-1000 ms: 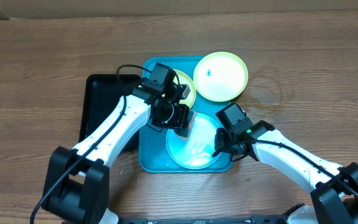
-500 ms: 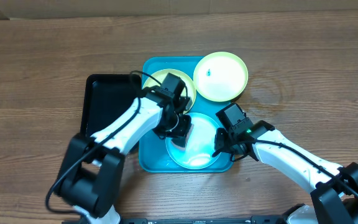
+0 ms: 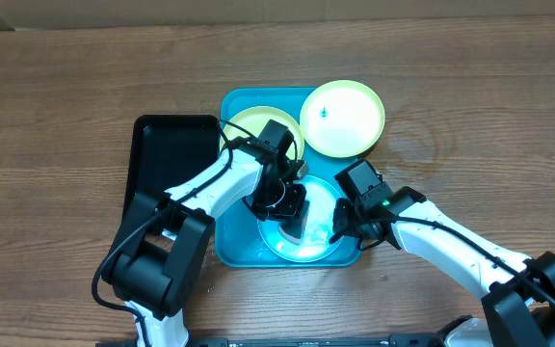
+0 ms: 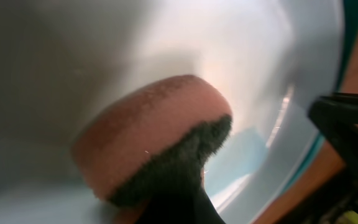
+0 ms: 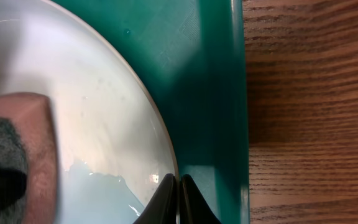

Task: Clean dirty plates on tray and stack at the side
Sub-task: 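Carry the sponge with the left gripper to the black tray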

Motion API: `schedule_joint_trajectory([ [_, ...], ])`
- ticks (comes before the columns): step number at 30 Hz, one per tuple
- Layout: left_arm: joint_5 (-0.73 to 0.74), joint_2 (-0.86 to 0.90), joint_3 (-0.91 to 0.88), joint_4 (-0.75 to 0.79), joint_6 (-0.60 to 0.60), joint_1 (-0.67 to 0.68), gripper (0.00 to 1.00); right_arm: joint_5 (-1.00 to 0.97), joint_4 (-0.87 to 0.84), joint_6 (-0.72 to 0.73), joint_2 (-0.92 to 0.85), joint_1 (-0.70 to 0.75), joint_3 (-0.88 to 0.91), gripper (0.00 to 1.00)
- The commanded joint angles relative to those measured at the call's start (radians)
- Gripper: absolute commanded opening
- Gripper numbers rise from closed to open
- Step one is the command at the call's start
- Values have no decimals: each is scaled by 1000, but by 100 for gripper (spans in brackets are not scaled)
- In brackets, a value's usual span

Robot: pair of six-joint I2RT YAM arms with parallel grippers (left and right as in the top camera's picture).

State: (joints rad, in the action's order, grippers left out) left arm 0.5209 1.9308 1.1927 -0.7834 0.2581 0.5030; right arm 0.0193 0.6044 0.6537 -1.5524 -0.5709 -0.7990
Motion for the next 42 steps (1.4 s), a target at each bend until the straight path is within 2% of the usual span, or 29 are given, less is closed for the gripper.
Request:
schedule_joint_trajectory([
  [1,119,-73,24,5,-19,-20,4,7,-9,0,-5,-5,2,4],
  [7,78,-264,50,-9,-19,-110,4,7,-9,0,-5,-5,2,4],
  [14,-331,-416,50,-178,42,-272,4,7,-9,0,-5,-5,2,4],
  [18,-495,-419,47,-261,59,-366,4,7,-9,0,-5,-5,2,4],
  [22,-602,-414,28,-278,85,-438,4,7,-9,0,-5,-5,2,4],
  [26,-657,-414,8,-270,117,-473,4,7,-9,0,-5,-5,2,4],
  [33,-658,-414,-17,-250,118,-477,4,7,-9,0,-5,-5,2,4],
  [42,-648,-414,-178,-88,124,-477,4,6,-9,0,-5,-5,2,4],
])
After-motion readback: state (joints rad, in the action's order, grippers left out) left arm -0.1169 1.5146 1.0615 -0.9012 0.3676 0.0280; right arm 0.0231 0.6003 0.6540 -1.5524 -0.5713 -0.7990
